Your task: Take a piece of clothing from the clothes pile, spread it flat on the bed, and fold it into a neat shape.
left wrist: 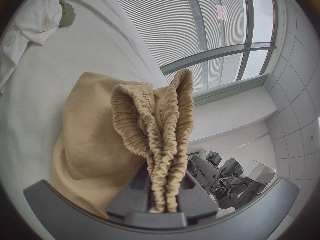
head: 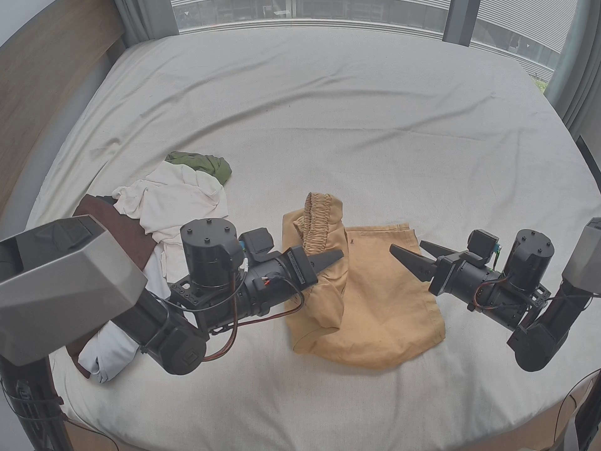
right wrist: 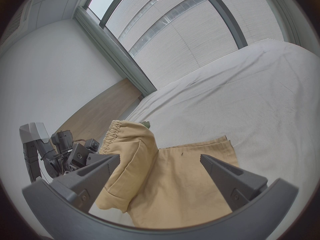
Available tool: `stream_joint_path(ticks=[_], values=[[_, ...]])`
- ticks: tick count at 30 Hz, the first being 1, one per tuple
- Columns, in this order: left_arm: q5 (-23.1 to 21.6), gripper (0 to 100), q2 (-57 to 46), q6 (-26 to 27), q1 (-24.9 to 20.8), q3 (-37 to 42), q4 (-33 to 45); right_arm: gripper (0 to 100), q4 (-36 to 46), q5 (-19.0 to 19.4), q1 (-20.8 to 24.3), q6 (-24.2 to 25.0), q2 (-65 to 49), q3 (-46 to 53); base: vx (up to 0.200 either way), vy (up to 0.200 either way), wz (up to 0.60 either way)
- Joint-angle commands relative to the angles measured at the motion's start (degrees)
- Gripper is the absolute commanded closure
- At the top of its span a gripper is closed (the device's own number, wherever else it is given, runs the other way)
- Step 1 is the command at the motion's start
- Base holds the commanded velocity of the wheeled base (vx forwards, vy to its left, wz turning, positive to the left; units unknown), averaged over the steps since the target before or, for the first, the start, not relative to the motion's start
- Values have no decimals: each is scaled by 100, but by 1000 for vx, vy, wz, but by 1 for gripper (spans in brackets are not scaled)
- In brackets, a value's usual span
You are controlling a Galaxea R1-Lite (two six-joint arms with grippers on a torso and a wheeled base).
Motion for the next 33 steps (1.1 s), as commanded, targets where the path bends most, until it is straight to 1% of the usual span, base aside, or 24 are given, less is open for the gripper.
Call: stream_joint_path(ticks=[1,5,16,27,28,33], values=[[-1,100,125,-10,-87,-209,75,0,1,1,-48,23,-67,-26,0,0,0],[-1,100,134,-10,-245,-393,277,0,-8,1,-57,32,-67,-61,0,0,0],[87,100,468,-10,-430,-1000,585,0,1,1,-119,32,-67,-79,0,0,0],[157,100,670,-1,-474,-1105,593,0,-8,1,-128,32,-67,-105,0,0,0],[166,0,687,-1,-474,-1105,576,0,-8,1,-136,32,-67,-105,0,0,0],[166,0,687,-1,-561,-1140,576,0,-8,10,-136,32,-59,-96,0,0,0]])
